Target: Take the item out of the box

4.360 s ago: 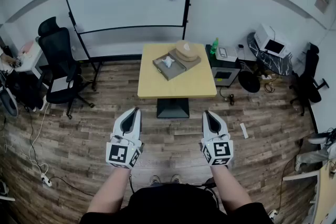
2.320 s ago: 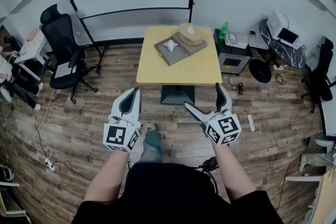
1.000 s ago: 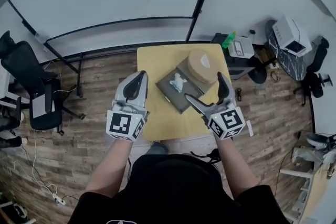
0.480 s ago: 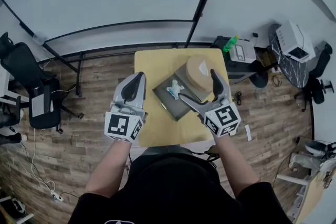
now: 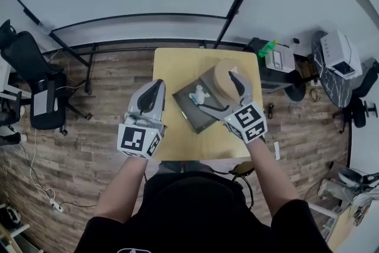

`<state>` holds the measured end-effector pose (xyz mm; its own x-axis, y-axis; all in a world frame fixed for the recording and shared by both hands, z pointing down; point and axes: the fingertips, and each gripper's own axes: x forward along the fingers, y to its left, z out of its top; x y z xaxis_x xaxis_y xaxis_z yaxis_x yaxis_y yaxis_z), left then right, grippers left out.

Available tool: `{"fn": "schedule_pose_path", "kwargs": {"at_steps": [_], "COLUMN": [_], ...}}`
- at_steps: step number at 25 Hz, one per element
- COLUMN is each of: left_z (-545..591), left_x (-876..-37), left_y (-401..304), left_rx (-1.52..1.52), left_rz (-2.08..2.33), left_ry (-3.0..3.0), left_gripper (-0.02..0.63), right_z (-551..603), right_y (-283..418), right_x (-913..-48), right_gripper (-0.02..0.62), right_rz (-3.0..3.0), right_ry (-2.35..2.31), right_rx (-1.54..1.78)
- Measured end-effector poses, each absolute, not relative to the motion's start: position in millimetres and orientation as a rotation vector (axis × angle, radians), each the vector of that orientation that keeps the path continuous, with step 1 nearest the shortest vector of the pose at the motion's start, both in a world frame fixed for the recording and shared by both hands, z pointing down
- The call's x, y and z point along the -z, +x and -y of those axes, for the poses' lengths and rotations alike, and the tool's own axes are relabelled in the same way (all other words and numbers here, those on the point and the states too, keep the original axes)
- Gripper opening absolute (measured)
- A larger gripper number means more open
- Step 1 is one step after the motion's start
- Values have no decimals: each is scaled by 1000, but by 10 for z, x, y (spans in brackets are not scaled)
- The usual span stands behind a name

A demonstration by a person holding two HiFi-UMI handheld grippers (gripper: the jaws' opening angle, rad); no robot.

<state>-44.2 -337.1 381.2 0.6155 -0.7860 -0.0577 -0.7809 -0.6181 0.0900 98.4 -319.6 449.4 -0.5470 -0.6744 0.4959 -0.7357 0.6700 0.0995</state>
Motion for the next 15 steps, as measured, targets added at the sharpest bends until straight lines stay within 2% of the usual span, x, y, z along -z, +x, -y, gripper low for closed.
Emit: {"fn": "schedule_pose_path", "kwargs": {"at_steps": [15], "left_z": [3479], "left_x": [-4100], "left_y": [-593], "left_rx": [138], "left_rz": [1429], "left_ry": [2687], "left_gripper": [0], "right_z": [3517], "right_y": [820], "right_x": [-5734], "right_gripper": [597], "right_rz": [2051], "right_ry": [521], "right_rx": [-76]}}
